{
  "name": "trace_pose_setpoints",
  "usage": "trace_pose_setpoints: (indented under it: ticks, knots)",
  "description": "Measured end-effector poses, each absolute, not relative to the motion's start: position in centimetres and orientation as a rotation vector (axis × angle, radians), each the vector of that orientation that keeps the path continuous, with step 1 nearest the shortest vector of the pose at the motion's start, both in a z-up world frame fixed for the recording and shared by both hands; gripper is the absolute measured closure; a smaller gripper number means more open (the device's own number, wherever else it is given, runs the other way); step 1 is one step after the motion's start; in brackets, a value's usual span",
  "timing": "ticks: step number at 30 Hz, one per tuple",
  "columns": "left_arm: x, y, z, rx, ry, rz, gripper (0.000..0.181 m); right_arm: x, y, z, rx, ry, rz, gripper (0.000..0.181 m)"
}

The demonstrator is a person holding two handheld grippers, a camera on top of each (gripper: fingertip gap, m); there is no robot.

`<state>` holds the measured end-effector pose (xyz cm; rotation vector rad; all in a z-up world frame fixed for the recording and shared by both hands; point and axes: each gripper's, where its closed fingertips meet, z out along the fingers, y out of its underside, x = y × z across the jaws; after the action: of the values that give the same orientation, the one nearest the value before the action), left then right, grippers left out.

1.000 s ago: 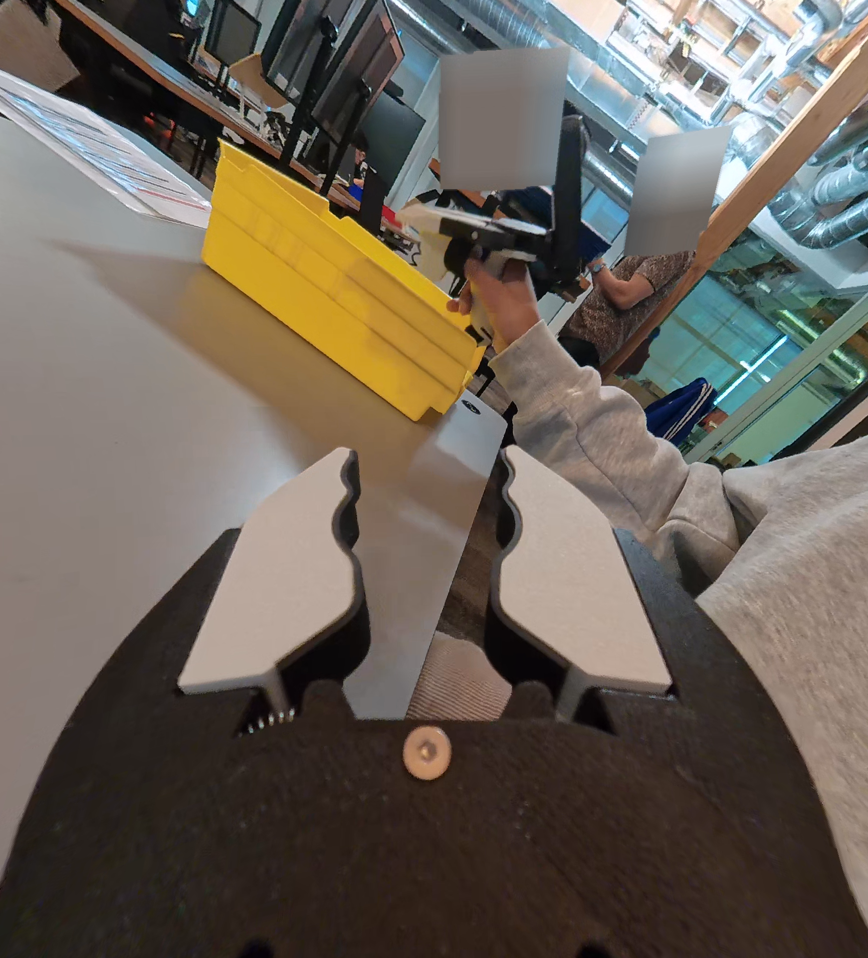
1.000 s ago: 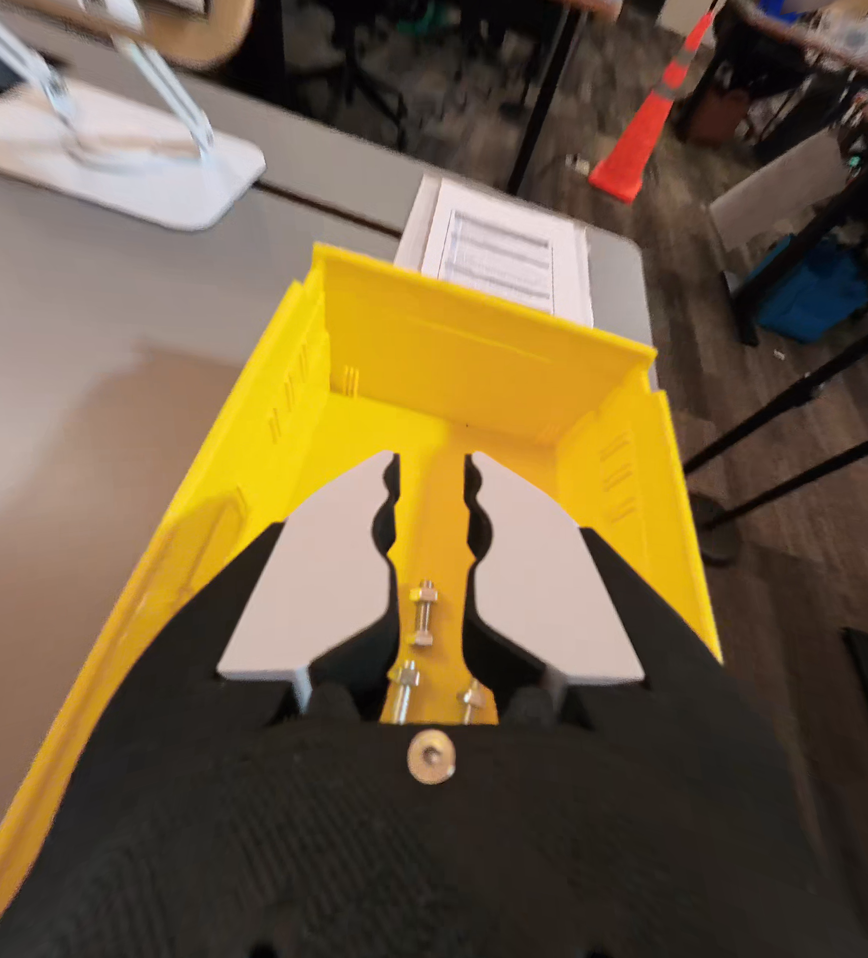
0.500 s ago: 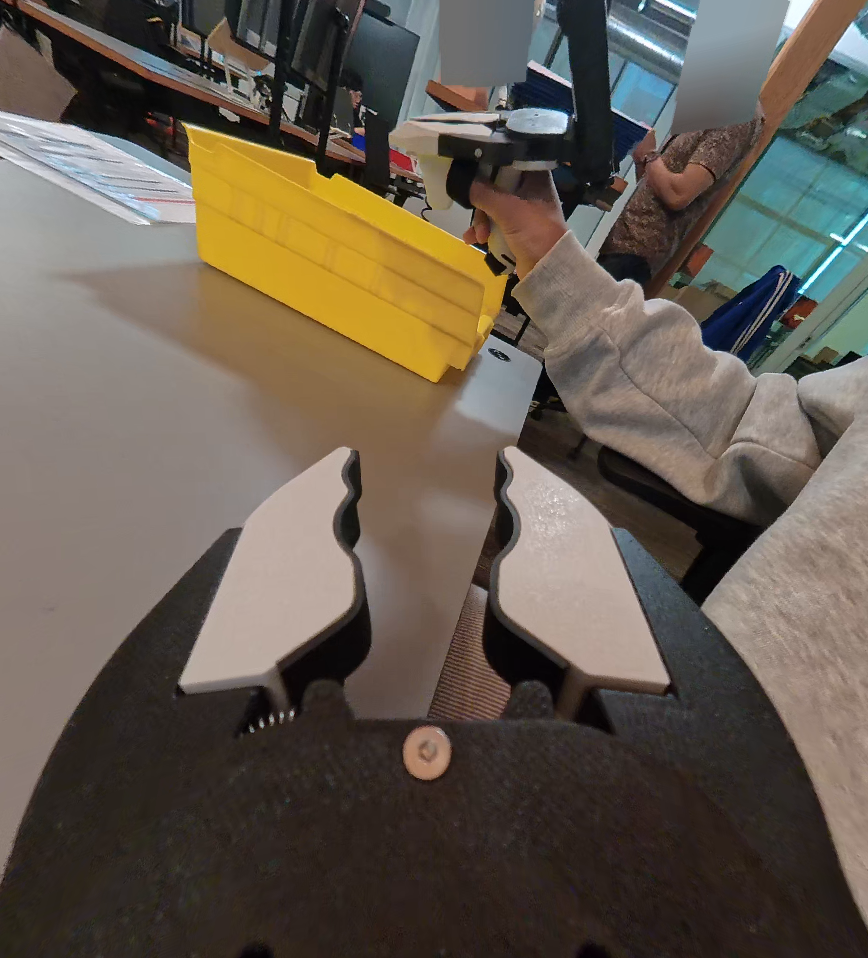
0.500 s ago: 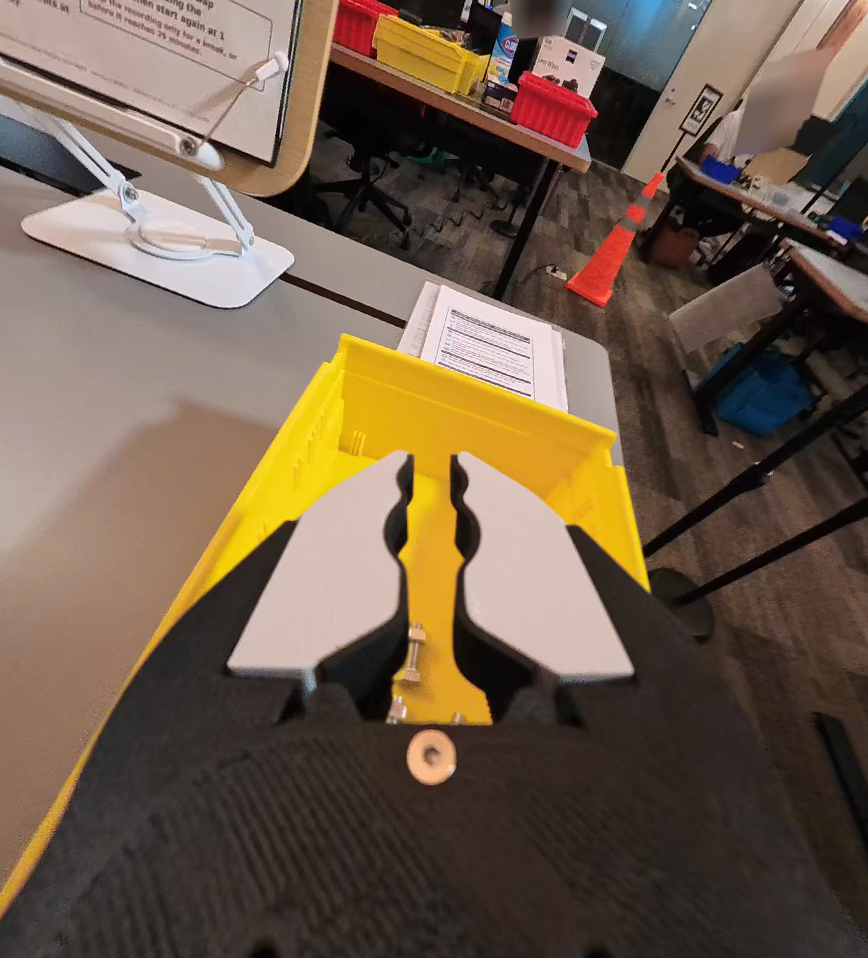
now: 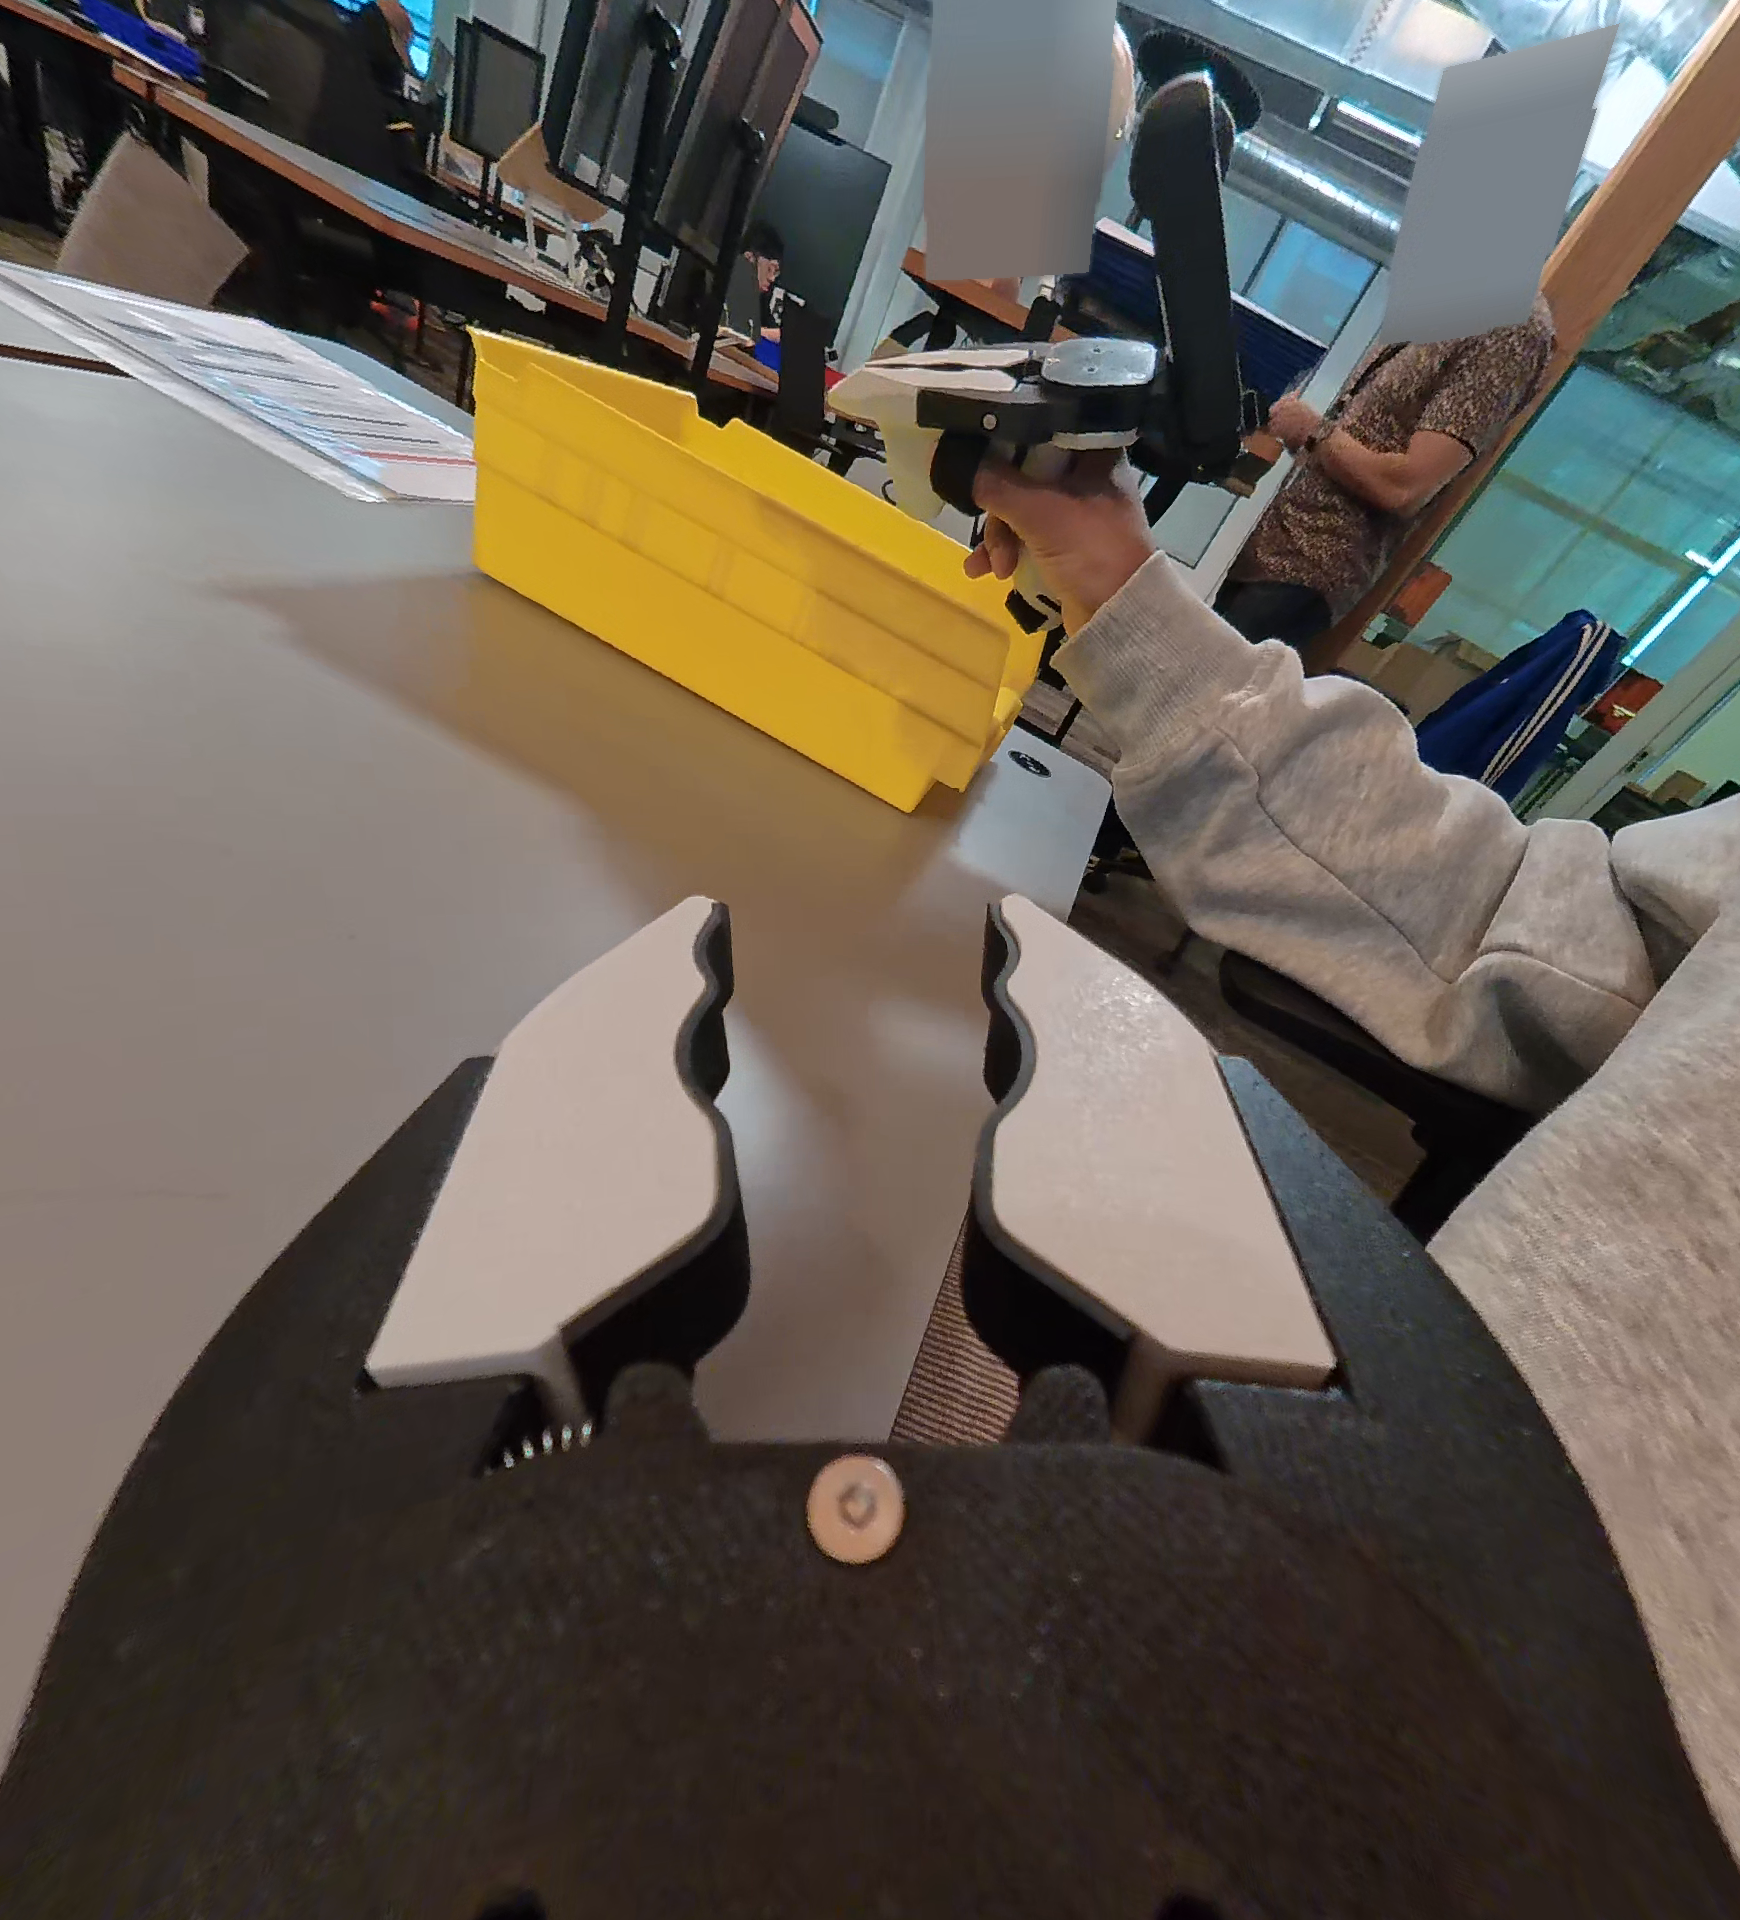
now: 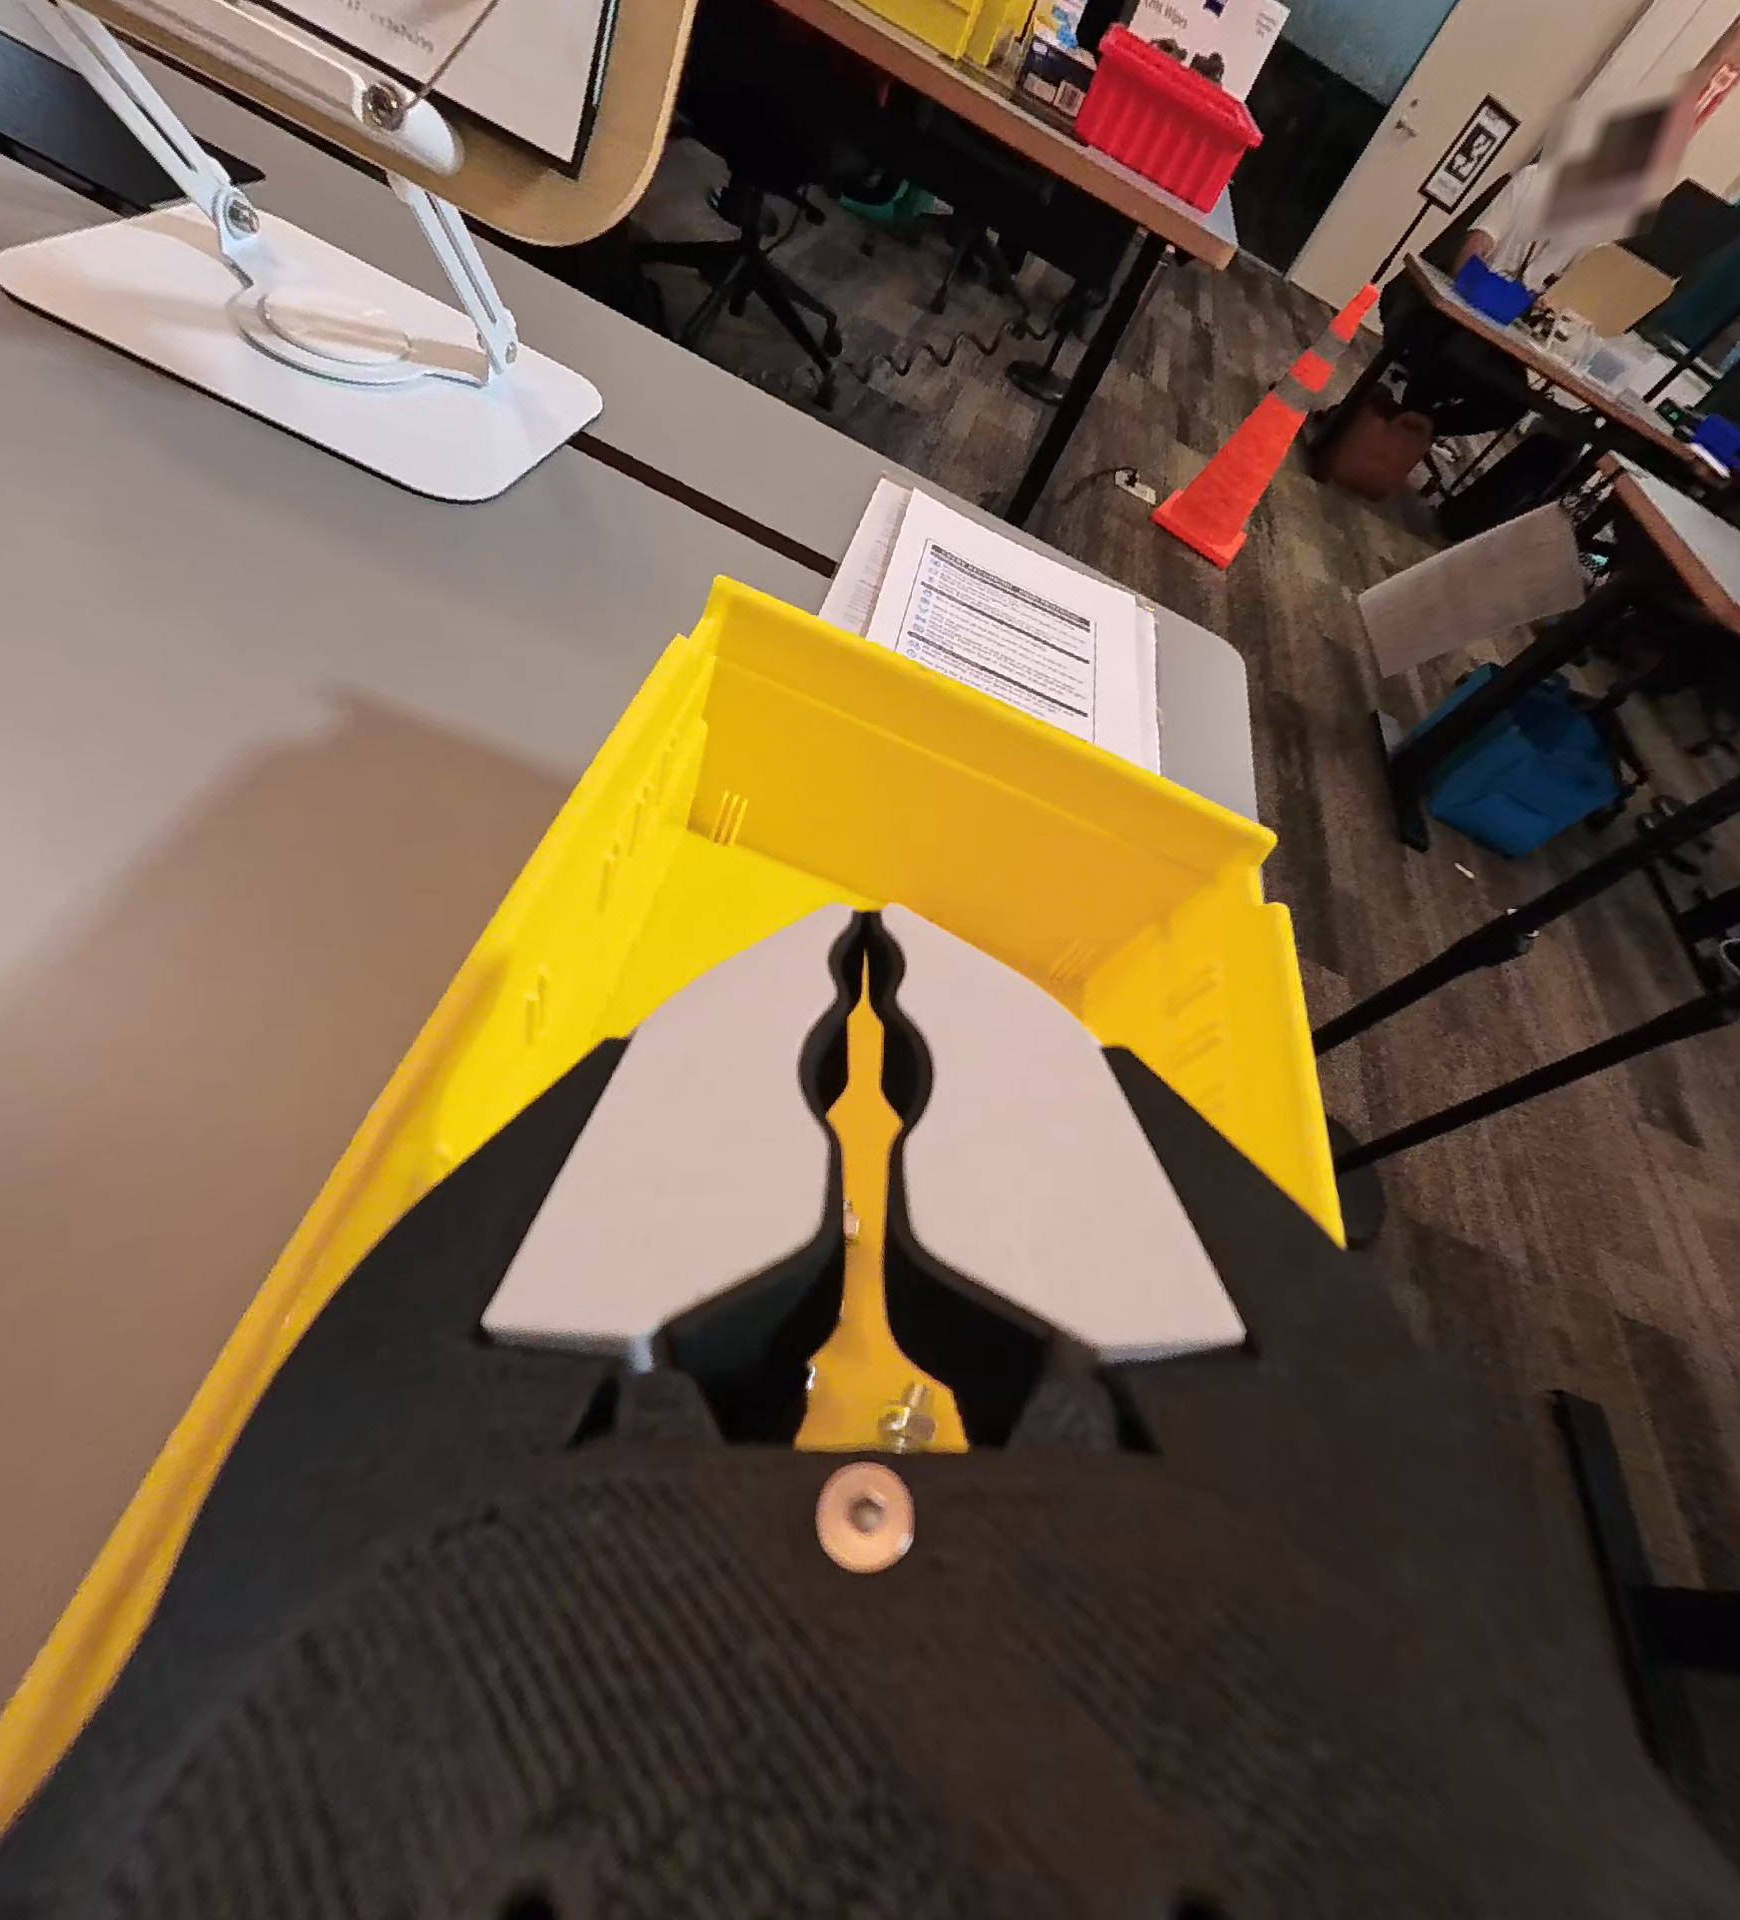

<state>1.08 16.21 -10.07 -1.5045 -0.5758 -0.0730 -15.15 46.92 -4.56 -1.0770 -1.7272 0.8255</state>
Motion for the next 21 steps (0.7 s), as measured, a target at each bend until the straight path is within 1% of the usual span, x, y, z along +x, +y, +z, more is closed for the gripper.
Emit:
trace_pose_setpoints:
  ticks: [4,10,14,15,17,18,21]
  knots:
    - [1.1,16.2,-10.1,-1.507,-0.572,-0.069,0.135,-15.1,47.3,-4.0,-1.100,-1.689,0.867,0.181]
    - [1.0,16.7,-9.8,-1.500,-0.552,-0.079,0.137,-13.6,48.1,-1.4,-1.138,-1.607,1.072,0.180]
    - [1.1,17.9,-9.6,-1.491,-0.537,-0.150,0.137,-11.9,51.7,0.3,-1.132,-1.474,1.004,0.170]
    - [1.1,18.3,-9.6,-1.489,-0.534,-0.172,0.137,-11.4,52.7,0.5,-1.135,-1.452,0.965,0.165]
    - [1.2,18.9,-9.5,-1.482,-0.527,-0.209,0.137,-10.3,54.7,0.8,-1.146,-1.408,0.885,0.146]
    - [1.1,19.2,-9.4,-1.478,-0.525,-0.218,0.138,-9.7,55.6,0.9,-1.151,-1.387,0.858,0.140]
    - [0.4,19.4,-8.5,-1.435,-0.510,-0.155,0.143,-8.2,58.3,0.8,-1.176,-1.323,0.816,0.116]
